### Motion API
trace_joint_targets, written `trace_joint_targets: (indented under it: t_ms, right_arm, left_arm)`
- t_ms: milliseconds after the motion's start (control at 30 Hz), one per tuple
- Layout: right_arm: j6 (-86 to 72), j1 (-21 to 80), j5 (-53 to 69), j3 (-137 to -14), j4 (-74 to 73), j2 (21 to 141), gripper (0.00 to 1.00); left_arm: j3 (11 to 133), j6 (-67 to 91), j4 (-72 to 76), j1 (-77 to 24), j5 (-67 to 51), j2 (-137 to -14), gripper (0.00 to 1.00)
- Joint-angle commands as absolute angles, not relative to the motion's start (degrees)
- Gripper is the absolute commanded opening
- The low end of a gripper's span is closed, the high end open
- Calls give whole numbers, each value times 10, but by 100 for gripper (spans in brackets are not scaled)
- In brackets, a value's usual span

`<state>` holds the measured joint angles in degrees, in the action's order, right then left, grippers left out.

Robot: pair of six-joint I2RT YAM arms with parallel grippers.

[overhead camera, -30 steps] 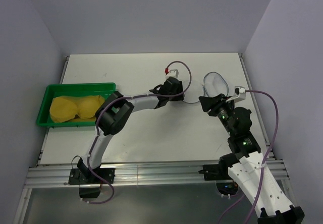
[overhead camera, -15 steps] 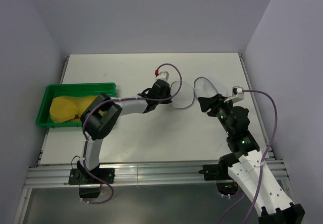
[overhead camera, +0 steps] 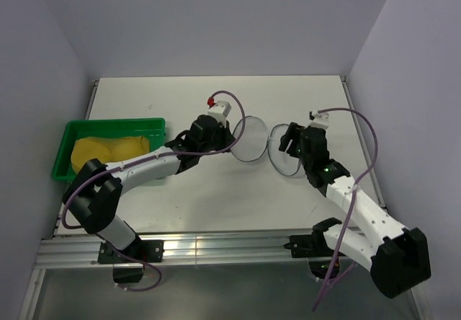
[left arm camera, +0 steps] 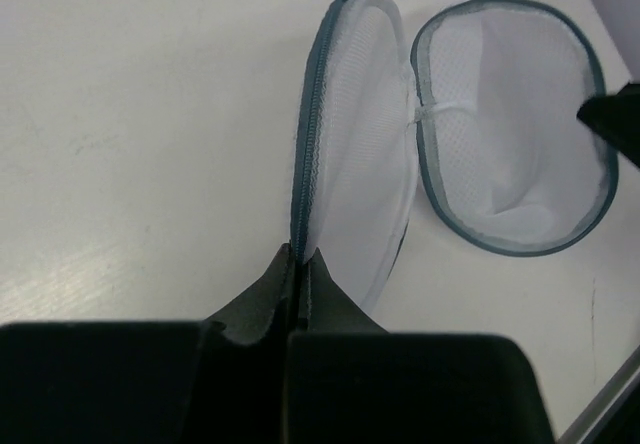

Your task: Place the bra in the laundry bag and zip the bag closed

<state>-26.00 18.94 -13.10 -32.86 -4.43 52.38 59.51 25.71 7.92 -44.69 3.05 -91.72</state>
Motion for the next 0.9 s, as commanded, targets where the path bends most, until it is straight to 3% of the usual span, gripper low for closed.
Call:
trace_joint_targets:
  t_ms: [0, 167, 300, 333, 400, 533, 567, 633, 667, 733, 867]
  right_arm:
    - [-221, 222, -255, -384, -61, 571, 71]
    - [-209, 224, -299, -386, -42, 584, 57]
    - [-220, 225, -285, -415, -77, 644, 55]
    - [-221, 224, -282, -416, -77, 652, 46]
    - [-222, 225, -266, -416, -74, 656, 40]
    - [-233, 228, -202, -404, -57, 624, 40]
    - [-233, 229, -189, -400, -59, 615, 33]
    - [-236, 229, -199, -404, -77, 611, 9]
    - [-238, 229, -209, -411, -101, 605, 5]
    - [-236, 230, -231, -410, -110, 589, 0]
    - [-236, 230, -229, -398, -94, 576, 0]
  left_arm:
    - [558, 257, 71, -448, 18, -871, 0]
    - [522, 261, 82, -449, 20, -830, 0]
    - [519, 256, 83, -449, 22, -817, 0]
    - [519, 256, 83, -448, 23, -817, 0]
    - [518, 255, 84, -448, 24, -816, 0]
    - [523, 253, 86, -448, 24, -820, 0]
    - [525, 253, 87, -449, 25, -823, 0]
    - [532, 255, 85, -448, 26, -828, 0]
    - [533, 257, 84, -448, 26, -830, 0]
    - [538, 262, 87, -448, 27, -838, 0]
    - [540, 283, 78, -448, 56, -855, 0]
